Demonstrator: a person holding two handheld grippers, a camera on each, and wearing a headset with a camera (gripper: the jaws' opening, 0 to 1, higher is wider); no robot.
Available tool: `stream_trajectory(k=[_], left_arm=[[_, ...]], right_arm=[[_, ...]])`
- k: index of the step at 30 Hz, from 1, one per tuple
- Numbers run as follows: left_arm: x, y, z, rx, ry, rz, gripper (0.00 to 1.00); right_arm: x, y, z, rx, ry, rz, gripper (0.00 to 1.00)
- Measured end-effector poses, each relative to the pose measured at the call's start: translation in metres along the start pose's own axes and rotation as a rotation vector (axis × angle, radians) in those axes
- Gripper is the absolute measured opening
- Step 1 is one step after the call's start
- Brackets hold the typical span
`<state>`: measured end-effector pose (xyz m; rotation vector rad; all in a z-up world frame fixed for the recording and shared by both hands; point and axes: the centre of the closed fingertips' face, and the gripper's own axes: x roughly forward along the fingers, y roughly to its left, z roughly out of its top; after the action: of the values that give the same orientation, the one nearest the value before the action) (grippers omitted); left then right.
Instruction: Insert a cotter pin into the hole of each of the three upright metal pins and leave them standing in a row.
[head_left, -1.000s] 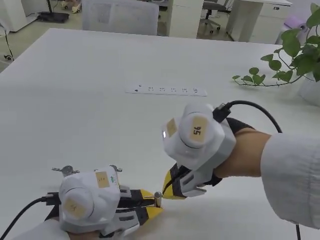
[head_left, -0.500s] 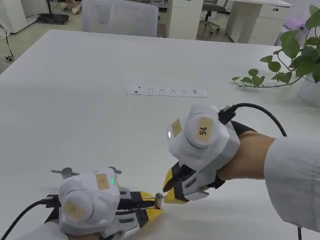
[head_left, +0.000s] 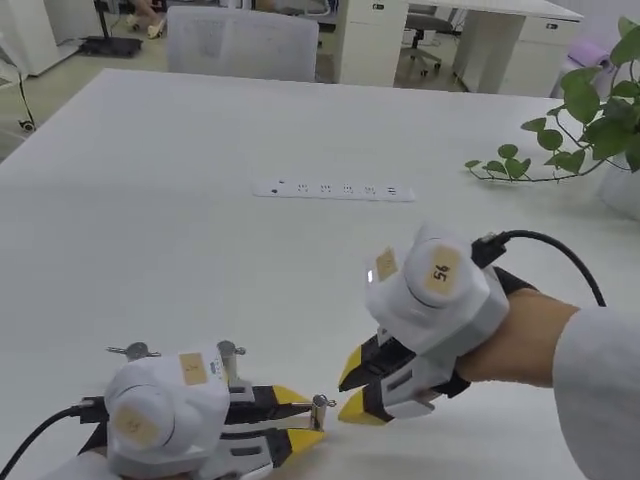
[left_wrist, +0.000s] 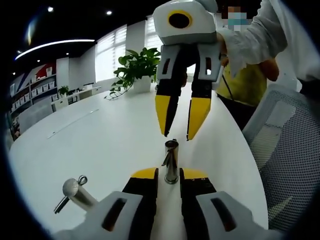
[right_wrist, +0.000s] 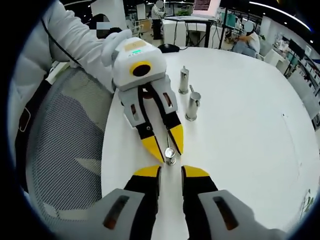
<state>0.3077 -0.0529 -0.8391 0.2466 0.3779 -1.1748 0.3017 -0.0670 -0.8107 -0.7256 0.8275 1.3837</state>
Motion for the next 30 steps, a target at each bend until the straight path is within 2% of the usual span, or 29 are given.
stream_trajectory(k=[11, 18, 26, 30], left_arm=[[-0.025, 0.000, 0.001, -0.026, 0.001, 0.006, 0.24], [-0.049, -0.005, 0.005, -0.044, -0.009, -0.007, 0.31], [-0.079, -0.012, 0.010, -0.097, -0.054, -0.026, 0.39], [-0.095, -0.018, 0.017, -0.127, -0.093, -0.039, 0.44]], right_arm=[[0.009, 0.003, -0.007, 0.060, -0.071, -0.017, 0.24], [0.015, 0.004, -0.004, 0.130, -0.169, -0.022, 0.24], [0.018, 0.004, 0.000, 0.169, -0.242, -0.010, 0.24], [0.021, 0.006, 0.001, 0.169, -0.264, -0.002, 0.25]])
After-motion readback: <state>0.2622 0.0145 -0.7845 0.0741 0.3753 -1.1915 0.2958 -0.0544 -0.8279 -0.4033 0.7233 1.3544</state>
